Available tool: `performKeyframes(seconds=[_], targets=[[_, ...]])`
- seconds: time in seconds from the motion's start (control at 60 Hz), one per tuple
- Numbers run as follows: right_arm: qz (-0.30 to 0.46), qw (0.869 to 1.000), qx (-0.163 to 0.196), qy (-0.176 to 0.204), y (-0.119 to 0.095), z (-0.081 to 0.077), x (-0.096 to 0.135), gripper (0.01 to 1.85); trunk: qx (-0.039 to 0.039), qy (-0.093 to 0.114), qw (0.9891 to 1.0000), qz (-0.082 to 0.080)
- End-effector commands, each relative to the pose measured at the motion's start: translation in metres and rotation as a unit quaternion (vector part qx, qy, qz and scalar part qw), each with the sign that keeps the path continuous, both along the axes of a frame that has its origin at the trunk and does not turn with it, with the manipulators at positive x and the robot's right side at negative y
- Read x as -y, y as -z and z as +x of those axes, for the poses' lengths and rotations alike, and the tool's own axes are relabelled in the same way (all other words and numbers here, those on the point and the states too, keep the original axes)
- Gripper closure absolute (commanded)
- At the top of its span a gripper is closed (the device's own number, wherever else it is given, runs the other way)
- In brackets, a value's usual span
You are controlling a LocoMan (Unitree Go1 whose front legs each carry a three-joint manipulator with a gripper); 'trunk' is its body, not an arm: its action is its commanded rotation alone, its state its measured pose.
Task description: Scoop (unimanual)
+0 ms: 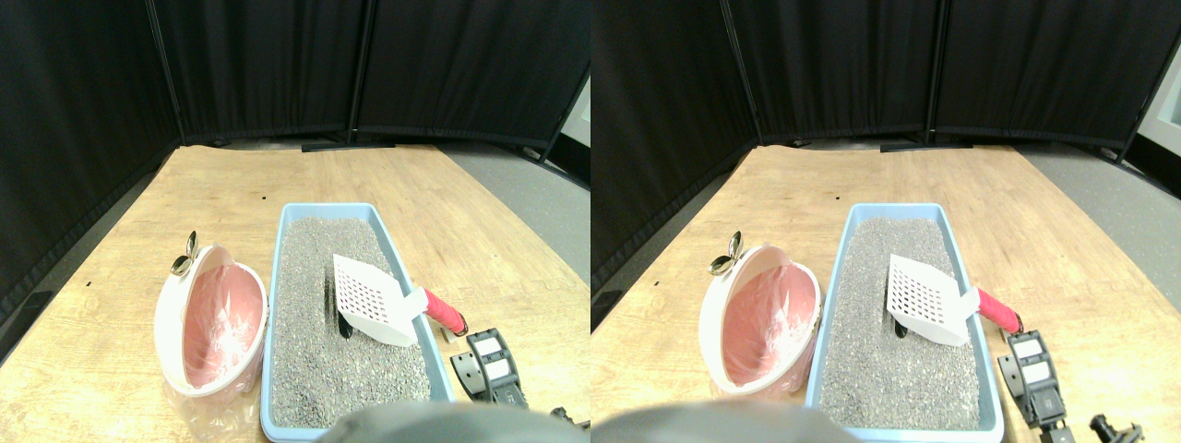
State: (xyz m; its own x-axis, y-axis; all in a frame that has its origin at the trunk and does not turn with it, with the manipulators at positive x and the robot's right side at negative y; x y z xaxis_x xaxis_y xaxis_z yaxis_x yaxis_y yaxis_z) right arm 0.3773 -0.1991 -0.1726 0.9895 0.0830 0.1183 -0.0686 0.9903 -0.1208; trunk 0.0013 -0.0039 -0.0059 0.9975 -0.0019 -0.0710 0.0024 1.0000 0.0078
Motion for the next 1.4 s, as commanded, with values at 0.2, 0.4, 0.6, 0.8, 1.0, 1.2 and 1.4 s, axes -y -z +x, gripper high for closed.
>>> performKeyframes(seconds=[0.2, 0.4, 0.6, 0.8, 1.0, 1.2, 1.4], targets=[[0.044, 0.999, 0.024, -0.014, 0.002, 0.003, 0.002, 0.92, -0.0007, 0.006, 0.9999, -0.012], [0.070, 0.997, 0.019, -0.015, 0.007, 0.008, 0.001, 0.80, -0.0017, 0.007, 0.9999, -0.016], [0.088, 0.996, 0.011, -0.008, 0.014, 0.022, 0.004, 0.84, -0.0035, 0.007, 0.9998, -0.017], [0.103, 0.995, 0.001, 0.003, 0.017, 0.037, 0.006, 0.86, -0.0039, 0.003, 0.9998, -0.018], [0.111, 0.994, -0.004, 0.003, 0.019, 0.056, 0.008, 0.88, -0.0041, 0.003, 0.9998, -0.018], [0.124, 0.992, -0.012, -0.001, 0.020, 0.073, 0.010, 0.86, -0.0058, 0.000, 0.9998, -0.020], [0.131, 0.991, -0.018, 0.001, 0.020, 0.086, 0.011, 0.85, -0.0065, 0.000, 0.9998, -0.020]])
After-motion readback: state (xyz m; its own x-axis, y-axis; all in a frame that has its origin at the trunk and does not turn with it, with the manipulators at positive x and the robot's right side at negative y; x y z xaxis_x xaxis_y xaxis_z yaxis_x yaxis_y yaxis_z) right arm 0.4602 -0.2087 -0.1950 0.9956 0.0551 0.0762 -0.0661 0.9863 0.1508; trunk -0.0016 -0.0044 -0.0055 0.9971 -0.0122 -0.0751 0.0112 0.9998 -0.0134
